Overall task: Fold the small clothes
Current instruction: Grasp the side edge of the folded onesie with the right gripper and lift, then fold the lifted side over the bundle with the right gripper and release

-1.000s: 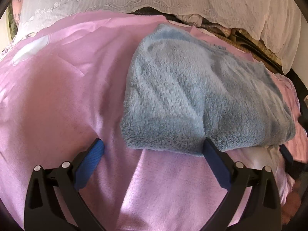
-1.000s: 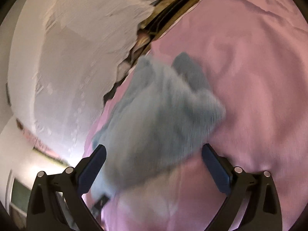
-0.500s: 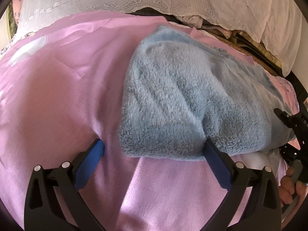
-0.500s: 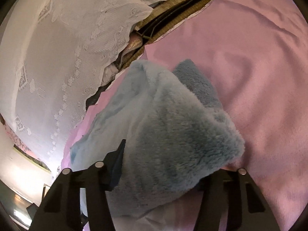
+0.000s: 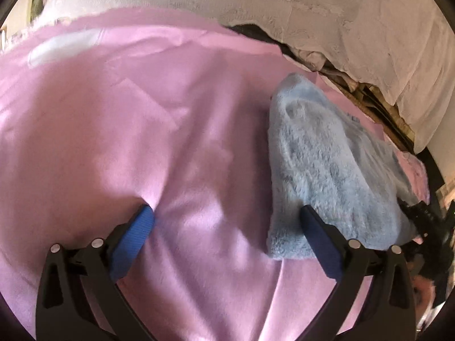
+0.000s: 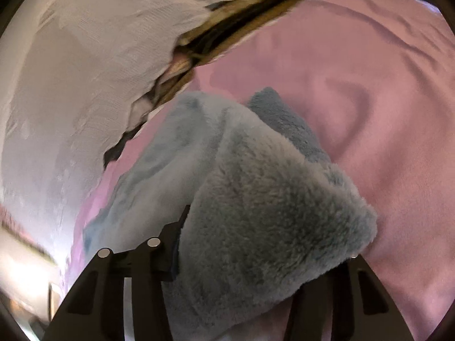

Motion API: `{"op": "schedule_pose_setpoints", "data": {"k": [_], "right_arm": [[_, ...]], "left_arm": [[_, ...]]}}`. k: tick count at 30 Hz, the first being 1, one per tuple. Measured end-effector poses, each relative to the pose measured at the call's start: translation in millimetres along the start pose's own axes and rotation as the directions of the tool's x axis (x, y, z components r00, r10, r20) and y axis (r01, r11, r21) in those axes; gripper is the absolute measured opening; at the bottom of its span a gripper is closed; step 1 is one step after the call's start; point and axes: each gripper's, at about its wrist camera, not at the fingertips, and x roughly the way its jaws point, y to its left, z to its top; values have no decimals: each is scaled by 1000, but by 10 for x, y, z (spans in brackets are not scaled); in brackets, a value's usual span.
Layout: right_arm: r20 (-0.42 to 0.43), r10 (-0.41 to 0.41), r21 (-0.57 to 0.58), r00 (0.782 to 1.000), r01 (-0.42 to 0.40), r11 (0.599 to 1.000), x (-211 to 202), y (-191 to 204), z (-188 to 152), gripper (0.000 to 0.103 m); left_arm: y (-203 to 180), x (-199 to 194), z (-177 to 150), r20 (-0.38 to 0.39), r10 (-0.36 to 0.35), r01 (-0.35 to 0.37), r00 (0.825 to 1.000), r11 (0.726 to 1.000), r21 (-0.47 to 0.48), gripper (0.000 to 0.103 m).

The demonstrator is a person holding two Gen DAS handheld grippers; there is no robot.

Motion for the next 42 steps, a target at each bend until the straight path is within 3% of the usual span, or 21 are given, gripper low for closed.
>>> {"op": "schedule_pose_setpoints", "data": {"k": [4, 8, 12, 18, 24, 36, 42], "right_arm": [[62, -73, 105, 995, 66, 992, -21, 121, -69, 43], [148, -86, 45, 985, 80, 996, -78, 276, -184, 37], [161, -4, 10, 987, 2, 1000, -182, 286, -131, 34], [208, 43, -110, 977, -20, 994, -367, 533, -129, 34], [190, 95, -93, 977, -78, 993, -461, 550, -87, 33], [244, 103, -228, 964, -47, 973, -583, 838, -233, 32], [226, 156, -332, 961, -75, 940, -562, 1203, -360, 31]], "left_arm": [[-52, 14, -2, 11, 10, -10, 1000, 1000, 3, 99], [18, 15, 23, 15, -14, 15, 1000, 999, -41, 99], [1, 11, 21, 18, -2, 3, 1000, 999, -35, 99], [23, -19, 7, 22, -8, 9, 1000, 999, -44, 99], [25, -14, 11, 22, -8, 9, 1000, 999, -45, 99], [27, -15, 14, 22, -5, 6, 1000, 999, -42, 99], [37, -18, 17, 24, -6, 7, 1000, 999, -47, 99]]}}
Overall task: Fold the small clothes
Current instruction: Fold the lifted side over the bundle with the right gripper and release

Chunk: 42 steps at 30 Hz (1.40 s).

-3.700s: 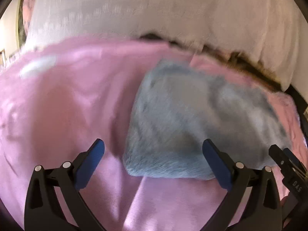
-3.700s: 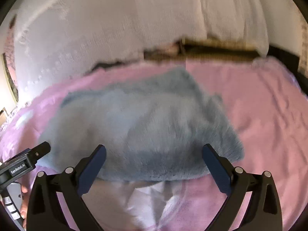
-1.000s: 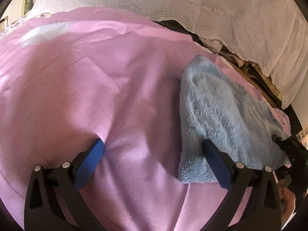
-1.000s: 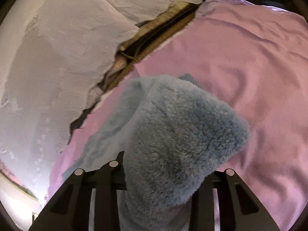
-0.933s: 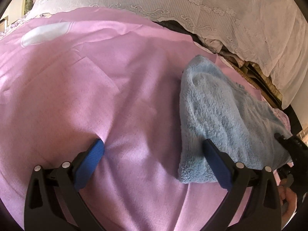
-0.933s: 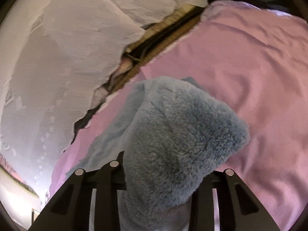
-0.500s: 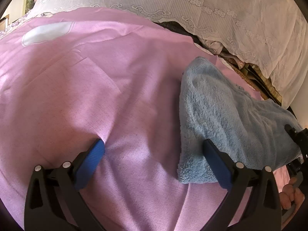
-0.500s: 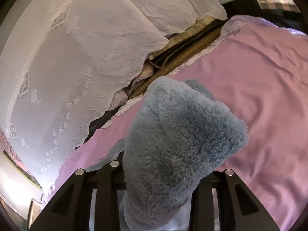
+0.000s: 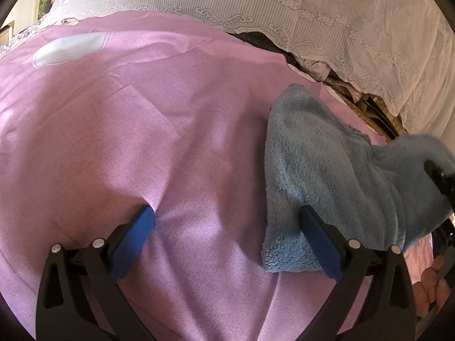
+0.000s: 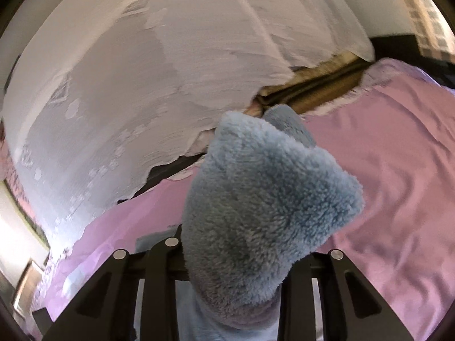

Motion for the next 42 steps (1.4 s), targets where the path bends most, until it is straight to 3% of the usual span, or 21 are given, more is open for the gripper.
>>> {"op": "schedule_pose_setpoints", "data": {"k": [6, 12, 23, 28, 32, 35, 36, 37, 42], "right_arm": [[-18, 66, -100, 998, -67, 993, 33, 408, -78, 30], [-92, 125, -246, 988, -144, 959, 147, 841, -307, 30], [-200, 142, -412, 969, -215, 886, 206, 1183, -646, 30], [-275, 102, -510, 956, -235, 827, 319, 1353, -863, 30], [-307, 97, -522, 947, -253, 814, 317, 1405, -903, 31], [-336, 103, -522, 936, -276, 807, 302, 1418, -888, 43], [-346, 117, -516, 931, -293, 805, 299, 1422, -878, 55], [-361, 146, -504, 921, -324, 800, 265, 1440, -870, 60], [-367, 200, -462, 908, -365, 808, 193, 1400, -781, 61]], "left_arm": [[40, -9, 10, 9, -9, 9, 1000, 1000, -29, 99], [68, -4, 22, 15, -3, 3, 1000, 999, -41, 99], [-1, 40, -17, 9, 24, -24, 1000, 1000, -14, 99], [-13, 53, -11, 5, 38, -38, 999, 999, 0, 99], [-5, 59, -12, 3, 46, -46, 999, 999, 8, 99], [-6, 59, 2, 3, 42, -42, 999, 999, 6, 99], [-4, 59, 5, 3, 40, -40, 999, 999, 5, 99], [0, 68, 11, 3, 40, -40, 999, 999, 4, 99], [9, 50, 1, 5, 33, -33, 999, 999, -2, 99]]}}
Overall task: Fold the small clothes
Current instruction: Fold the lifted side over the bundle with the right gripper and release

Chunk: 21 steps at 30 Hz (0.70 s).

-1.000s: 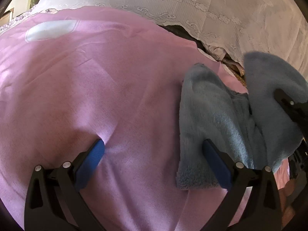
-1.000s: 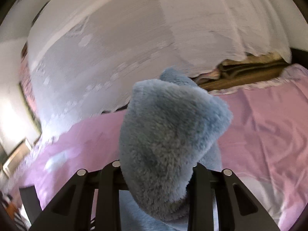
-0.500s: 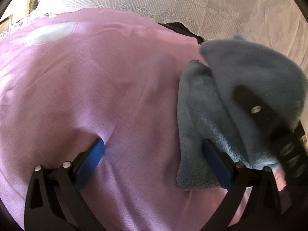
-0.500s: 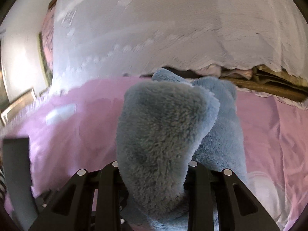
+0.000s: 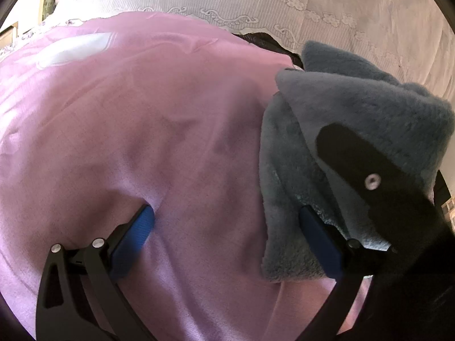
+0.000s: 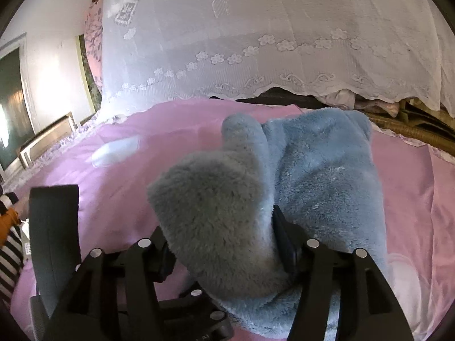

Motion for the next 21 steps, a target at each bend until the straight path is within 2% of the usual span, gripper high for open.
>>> {"op": "schedule_pose_setpoints", "data": {"k": [3, 5, 8, 10, 13, 15, 16, 17, 18, 21], "right_arm": [[7, 49, 53, 999, -49, 997, -86, -93, 46, 61], [14, 117, 103, 993, -118, 988, -153, -187, 81, 63], [16, 230, 185, 973, -229, 956, -186, -340, 122, 66], [30, 255, 223, 967, -255, 941, -202, -430, 139, 66], [145, 216, 293, 966, -250, 923, -360, -612, 166, 66], [201, 108, 319, 974, -169, 933, -453, -687, 202, 64], [218, 49, 317, 975, -118, 941, -479, -689, 211, 60], [235, 21, 315, 972, -97, 944, -494, -687, 212, 58], [253, 29, 319, 967, -112, 941, -506, -690, 205, 58], [265, 220, 312, 939, -300, 902, -526, -663, 233, 69]], "left_arm": [[34, -26, 1, 5, -12, 12, 1000, 1000, -13, 99], [81, -46, -3, 13, -19, 20, 1000, 999, -30, 99], [103, -55, -2, 17, -24, 24, 1000, 999, -42, 99], [92, -62, -8, 19, -18, 19, 1000, 999, -38, 99], [96, -101, -5, 37, -2, 3, 999, 999, -41, 99], [114, -157, -11, 66, 19, -16, 998, 998, -53, 99], [136, -186, -4, 88, 38, -32, 995, 997, -65, 99], [161, -209, -3, 101, 52, -44, 994, 996, -78, 99], [184, -218, -3, 106, 59, -50, 993, 995, -90, 99], [252, -151, 5, 73, 53, -43, 996, 991, -130, 99]]}}
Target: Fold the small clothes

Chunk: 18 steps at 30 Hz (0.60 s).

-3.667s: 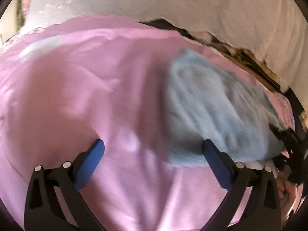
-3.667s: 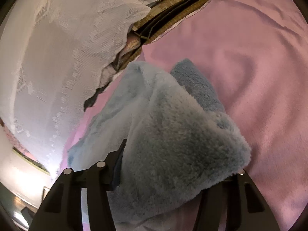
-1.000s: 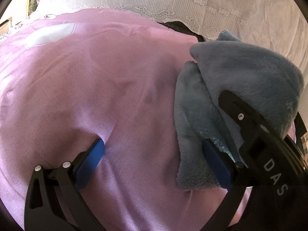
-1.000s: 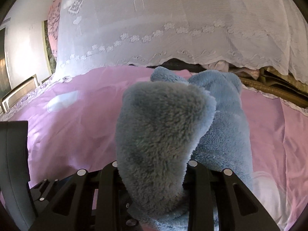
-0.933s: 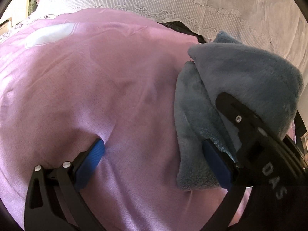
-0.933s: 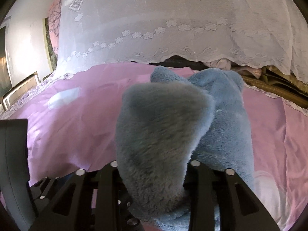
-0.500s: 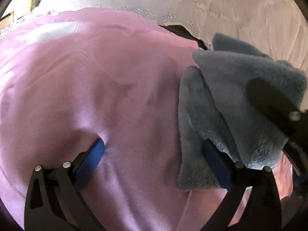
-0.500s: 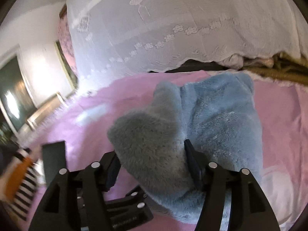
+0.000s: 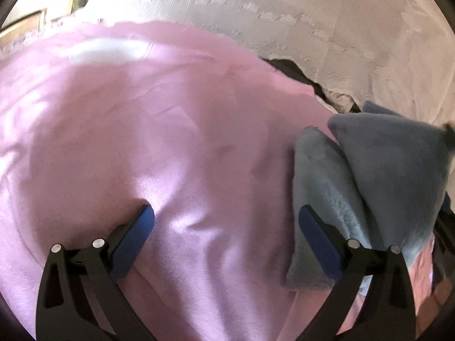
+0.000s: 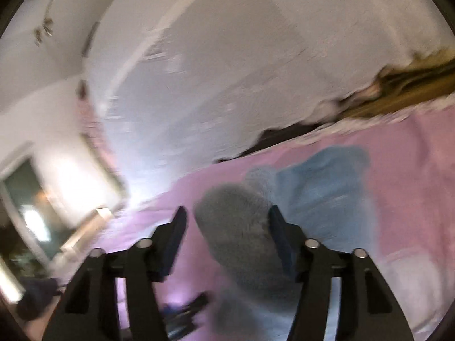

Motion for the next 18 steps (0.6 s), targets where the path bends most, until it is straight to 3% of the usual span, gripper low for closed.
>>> {"op": "schedule_pose_setpoints", "data": {"k": [2, 4, 7, 10, 12, 15, 16, 18], "right_arm": [[11, 17, -46, 1000, -17, 999, -37, 107, 12, 70], [61, -26, -93, 998, 32, 995, -109, 170, 29, 71], [130, -149, -23, 980, 153, 988, -174, 13, 107, 71], [43, -301, 3, 953, 301, 954, 115, -180, 129, 61], [-49, -331, -25, 943, 330, 944, 370, -230, 46, 59], [-130, -396, -227, 909, 361, 904, 677, -85, -170, 62], [-149, -418, -331, 896, 354, 875, 747, 44, -273, 62], [-170, -419, -386, 892, 331, 861, 766, 101, -418, 62]], "left_arm": [[-11, 1, 4, 3, 7, -7, 1000, 1000, 10, 99], [-43, 5, 1, 5, 16, -16, 1000, 1000, 23, 99], [-35, 6, 5, 5, 15, -15, 1000, 1000, 20, 99], [-30, 0, 10, 8, 12, -12, 1000, 1000, 16, 99], [-29, 11, 18, 13, 9, -9, 1000, 1000, 12, 99], [-14, 12, 38, 26, 1, -1, 1000, 1000, -7, 99], [6, 1, 54, 34, -3, 4, 999, 1000, -19, 98], [139, -58, 59, 48, 9, -6, 999, 998, -66, 96]]}}
